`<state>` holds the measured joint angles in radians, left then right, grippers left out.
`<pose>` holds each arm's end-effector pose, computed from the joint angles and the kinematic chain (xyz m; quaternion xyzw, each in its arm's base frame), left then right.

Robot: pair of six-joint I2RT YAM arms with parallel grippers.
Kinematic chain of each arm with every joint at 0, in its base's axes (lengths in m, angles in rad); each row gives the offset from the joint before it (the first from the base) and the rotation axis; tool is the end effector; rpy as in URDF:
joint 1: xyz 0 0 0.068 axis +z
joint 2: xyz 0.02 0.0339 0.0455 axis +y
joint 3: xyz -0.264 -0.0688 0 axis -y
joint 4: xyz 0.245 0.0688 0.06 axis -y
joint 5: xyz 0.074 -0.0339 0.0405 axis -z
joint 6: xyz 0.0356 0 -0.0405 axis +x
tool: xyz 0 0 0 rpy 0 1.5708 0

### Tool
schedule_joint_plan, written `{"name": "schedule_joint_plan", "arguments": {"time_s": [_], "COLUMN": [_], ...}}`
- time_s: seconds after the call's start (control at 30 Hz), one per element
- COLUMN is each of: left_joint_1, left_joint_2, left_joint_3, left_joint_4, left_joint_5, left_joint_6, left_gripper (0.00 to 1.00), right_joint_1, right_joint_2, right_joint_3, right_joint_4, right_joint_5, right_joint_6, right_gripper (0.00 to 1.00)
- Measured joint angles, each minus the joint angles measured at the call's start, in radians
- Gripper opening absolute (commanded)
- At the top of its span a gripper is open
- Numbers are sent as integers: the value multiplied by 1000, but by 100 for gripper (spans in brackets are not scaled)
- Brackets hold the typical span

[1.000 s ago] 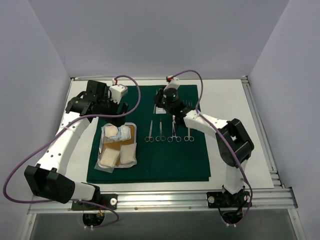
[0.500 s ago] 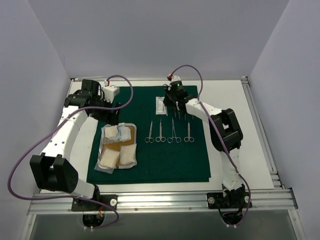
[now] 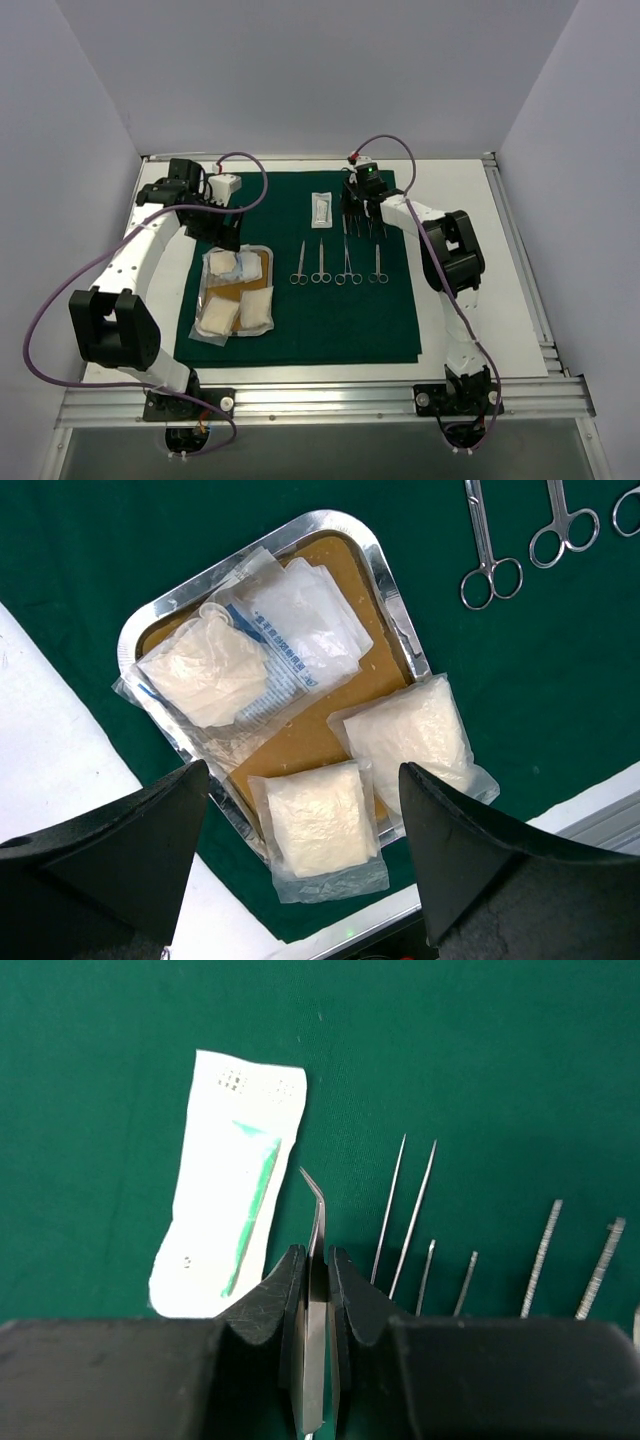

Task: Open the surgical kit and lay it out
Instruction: Place the medical item in the surgical kit.

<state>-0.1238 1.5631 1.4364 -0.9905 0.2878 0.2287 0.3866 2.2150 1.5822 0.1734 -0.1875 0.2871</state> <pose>0.3123 -0.0490 0.3089 0.2008 0.9437 -0.1279 0.2296 0.4692 0.1982 0.1798 -0.0914 0.8423 0.2487 0.4694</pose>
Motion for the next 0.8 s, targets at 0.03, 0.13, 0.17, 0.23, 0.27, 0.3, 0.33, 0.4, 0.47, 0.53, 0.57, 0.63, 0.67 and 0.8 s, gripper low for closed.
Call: {"name": "schedule_joint_plan", "arguments": {"time_s": [0.03, 0.13, 0.17, 0.23, 0.27, 0.3, 0.33, 0.4, 0.47, 0.53, 0.57, 0.63, 0.67, 0.8], "left_joint_1": [0, 0, 0, 0, 0, 0, 0, 0, 0, 0, 0, 0, 1, 1], "left_joint_2": [3, 10, 12, 16, 19, 21, 23, 24, 24, 24, 25, 27, 29, 40], "left_joint_3": [0, 0, 0, 0, 0, 0, 0, 0, 0, 0, 1, 2, 3, 16], "left_joint_4": [1, 2, 2, 3, 3, 3, 3, 3, 4, 3, 4, 3, 4, 3], "left_joint_5": [2, 5, 5, 6, 7, 7, 8, 10, 15, 21, 25, 39, 52, 141], "left_joint_6": [0, 0, 0, 0, 0, 0, 0, -1, -2, -2, -2, -3, -2, 10], "left_gripper": [86, 86, 86, 86, 86, 86, 86, 86, 84, 82, 79, 75, 73, 71], "right_joint_1": [0, -3, -7, -11, -13, -16, -21, -32, -42, -49, -54, -61, -63, -62], "right_joint_2": [8, 23, 24, 24, 24, 24, 24, 24, 24, 23, 24, 23, 20, -60], "right_joint_3": [0, -1, -2, -3, -3, -3, -5, -7, -12, -20, -23, -27, -31, -153], "right_joint_4": [3, 11, 19, 42, 57, 69, 84, 102, 116, 133, 138, 146, 156, 273], "right_joint_5": [-8, -42, -55, -80, -94, -105, -122, -141, -155, -167, -177, -195, -205, -260], "right_joint_6": [0, 14, 21, 33, 39, 47, 56, 69, 77, 78, 79, 79, 79, 108], "right_gripper": [0, 0, 0, 0, 0, 0, 0, 0, 0, 0, 0, 0, 0, 0]}}
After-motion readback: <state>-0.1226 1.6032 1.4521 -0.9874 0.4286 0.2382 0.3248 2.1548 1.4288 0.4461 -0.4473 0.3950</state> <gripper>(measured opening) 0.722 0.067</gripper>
